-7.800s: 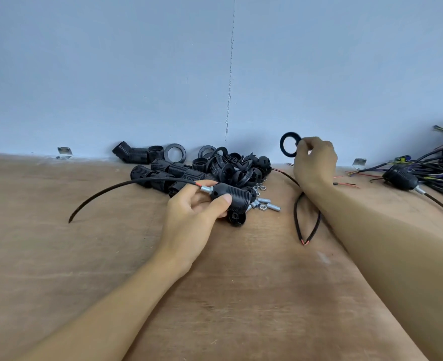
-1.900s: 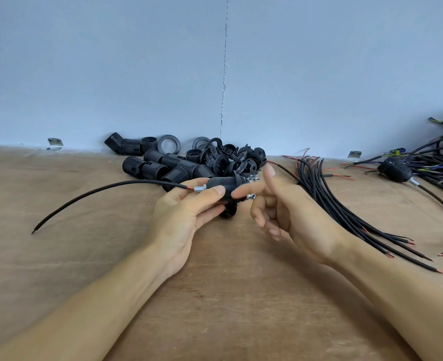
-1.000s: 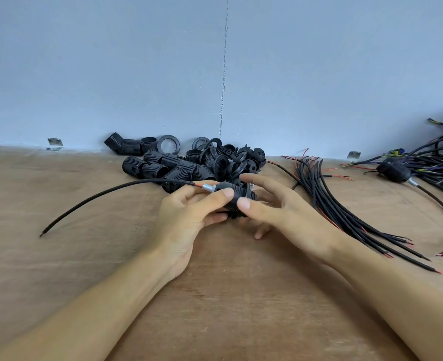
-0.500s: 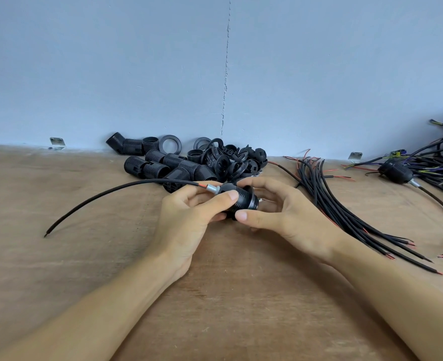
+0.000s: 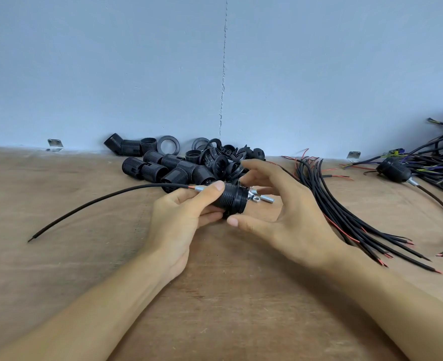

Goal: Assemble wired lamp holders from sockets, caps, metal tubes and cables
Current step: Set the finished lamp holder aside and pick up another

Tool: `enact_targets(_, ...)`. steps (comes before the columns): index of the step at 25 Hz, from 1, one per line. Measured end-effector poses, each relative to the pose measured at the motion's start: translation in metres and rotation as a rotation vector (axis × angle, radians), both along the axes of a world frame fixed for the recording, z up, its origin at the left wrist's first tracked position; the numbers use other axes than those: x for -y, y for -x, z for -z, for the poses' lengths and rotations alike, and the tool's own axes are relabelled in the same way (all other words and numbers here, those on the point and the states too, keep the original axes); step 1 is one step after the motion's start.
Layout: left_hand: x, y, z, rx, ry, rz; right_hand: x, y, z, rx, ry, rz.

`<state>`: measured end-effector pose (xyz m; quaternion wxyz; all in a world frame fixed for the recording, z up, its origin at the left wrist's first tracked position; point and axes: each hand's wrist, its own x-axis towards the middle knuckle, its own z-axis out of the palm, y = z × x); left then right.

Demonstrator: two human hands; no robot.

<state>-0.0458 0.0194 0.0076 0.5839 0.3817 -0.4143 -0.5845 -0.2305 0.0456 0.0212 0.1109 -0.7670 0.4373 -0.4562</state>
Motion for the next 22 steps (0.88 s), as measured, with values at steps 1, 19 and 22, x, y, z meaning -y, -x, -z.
enact_targets(1,0.000,0.000,0.000,0.003,0.008,0.002,0.000,0.000,0.001,-0.010,0.002,0.007)
enact_targets(19,-0.007,0.006,0.009,0.504,0.293,-0.025,0.018,0.009,-0.004,0.321,-0.117,0.383)
enact_targets(22,-0.004,0.006,0.011,0.548,0.291,-0.065,0.026,0.024,-0.012,0.699,-0.170,0.394)
